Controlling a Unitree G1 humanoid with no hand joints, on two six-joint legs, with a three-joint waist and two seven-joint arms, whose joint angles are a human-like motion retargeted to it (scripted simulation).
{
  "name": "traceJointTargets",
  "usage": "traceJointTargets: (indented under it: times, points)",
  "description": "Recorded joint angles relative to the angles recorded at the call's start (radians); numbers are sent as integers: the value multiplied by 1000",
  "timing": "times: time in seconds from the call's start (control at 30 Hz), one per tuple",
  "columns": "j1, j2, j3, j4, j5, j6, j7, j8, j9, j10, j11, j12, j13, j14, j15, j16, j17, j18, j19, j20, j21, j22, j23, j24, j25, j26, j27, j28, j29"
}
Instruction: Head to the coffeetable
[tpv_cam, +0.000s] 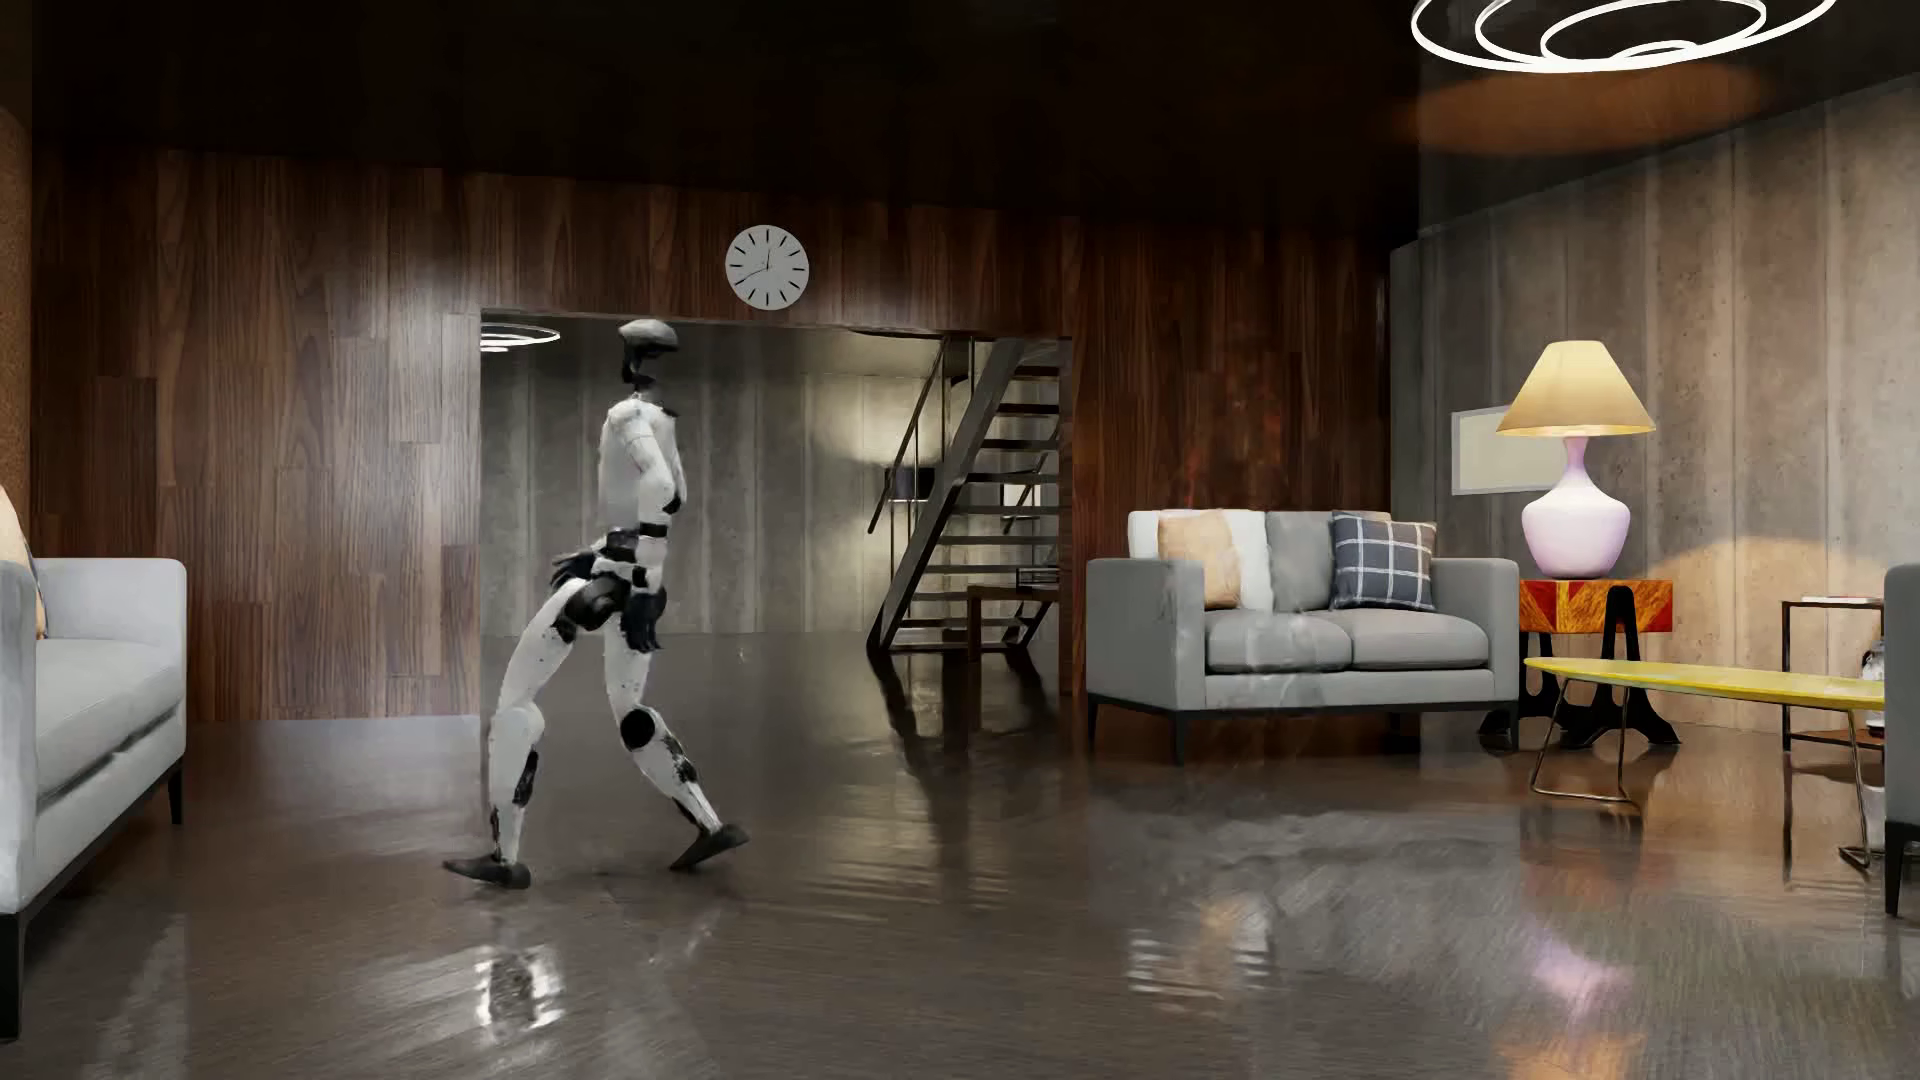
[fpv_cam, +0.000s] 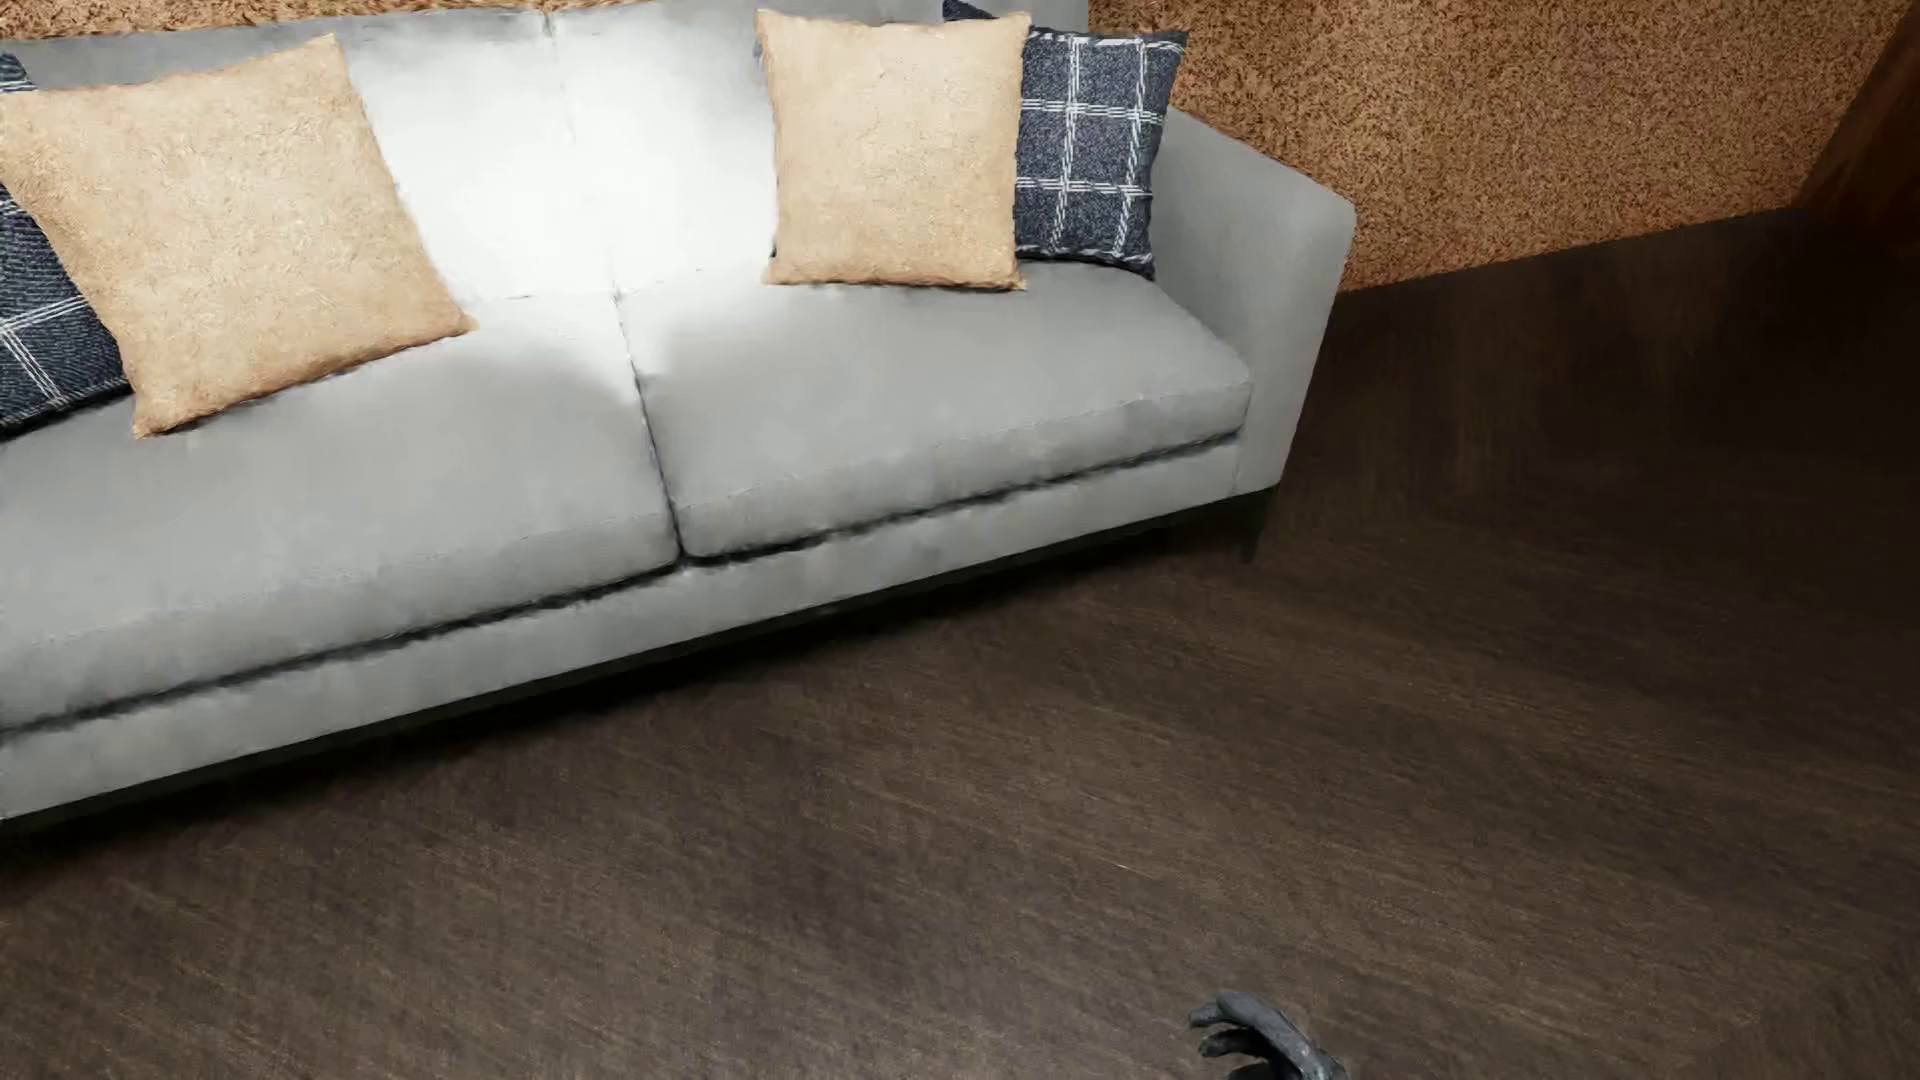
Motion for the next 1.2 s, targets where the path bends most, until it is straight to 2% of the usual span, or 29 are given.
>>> traceJointTargets:
  times: [0.03,0.07,0.1,0.13,0.17,0.23,0.27,0.3,0.37,0.4,0.47,0.5,0.53,0.57,0.67,0.73,0.87,1.03,1.13,1.2]
  points:
    - [13,43,29,0,-49,0,0,0,4,37,21,14,13,50,-3,3,1,0,0,-24,-13,-10,0,0,0,0,0,0,0]
    - [-39,53,43,10,-79,9,0,0,-23,134,37,12,28,183,11,4,4,0,0,-53,4,1,18,0,0,0,0,0,0]
    - [-55,50,43,-9,-145,-7,0,0,-31,226,79,5,68,276,45,-12,35,0,0,-66,-60,23,39,0,0,0,0,0,0]
    - [-58,50,29,-3,-164,-20,0,0,-18,325,143,-37,53,265,95,-5,57,0,0,-76,-28,75,148,0,0,0,0,0,0]
    - [-55,31,17,-23,-174,-15,0,0,-4,355,196,-73,36,219,175,-1,72,0,0,-59,10,87,255,0,0,0,0,0,0]
    - [15,-67,17,-35,-205,-21,0,0,18,362,274,-133,14,113,407,11,63,0,0,-45,144,33,412,0,0,0,0,0,0]
    - [57,-99,-3,-29,-205,-20,0,0,30,348,247,-157,20,92,466,27,61,0,0,-21,172,-14,457,0,0,0,0,0,0]
    - [86,-119,-43,-25,-197,-13,0,0,39,331,204,-173,38,71,514,45,54,0,0,-2,184,-66,485,0,0,0,0,0,0]
    - [130,-198,-70,-35,-204,-20,0,0,38,305,201,-199,99,34,795,84,28,0,0,92,153,-161,482,0,0,0,0,0,0]
    - [158,-222,-67,-42,-215,-29,0,0,30,294,187,-201,116,14,809,101,15,0,0,145,145,-184,480,0,0,0,0,0,0]
    - [199,-213,-88,-49,-228,-40,0,0,27,290,134,-202,140,-11,809,107,-1,0,0,307,104,-188,474,0,0,0,0,0,0]
    - [214,-199,-105,-47,-230,-50,0,0,31,292,98,-204,147,-22,809,116,-34,0,0,366,161,-184,417,0,0,0,0,0,0]
    - [222,-216,-102,-48,-241,-60,0,0,26,293,80,-215,139,-38,812,123,-19,0,0,424,110,-168,449,0,0,0,0,0,0]
    - [236,-226,-103,-45,-245,-60,0,0,24,301,64,-224,138,-50,813,130,-33,0,0,429,115,-147,448,0,0,0,0,0,0]
    - [248,-272,-135,-41,-248,-63,0,0,27,306,37,-231,117,-84,727,154,-45,0,0,407,77,-117,414,0,0,0,0,0,0]
    - [255,-272,-168,-21,-232,-52,0,0,36,313,2,-237,98,-104,646,166,-40,0,0,375,54,-107,408,0,0,0,0,0,0]
    - [262,-341,-191,-2,-224,-57,0,0,47,302,-31,-226,98,-80,536,154,-33,0,0,350,38,-162,361,0,0,0,0,0,0]
    - [279,-449,-252,3,-190,-50,0,0,83,248,-33,-287,99,-92,521,141,-10,0,0,253,66,-193,391,0,0,0,0,0,0]
    - [265,-500,-253,12,-191,-64,0,0,98,259,-42,-330,136,-101,437,157,11,0,0,228,125,-296,407,0,0,0,0,0,0]
    - [265,-511,-259,36,-198,-52,0,0,106,281,-44,-340,154,-115,353,157,20,0,0,200,172,-362,421,0,0,0,0,0,0]
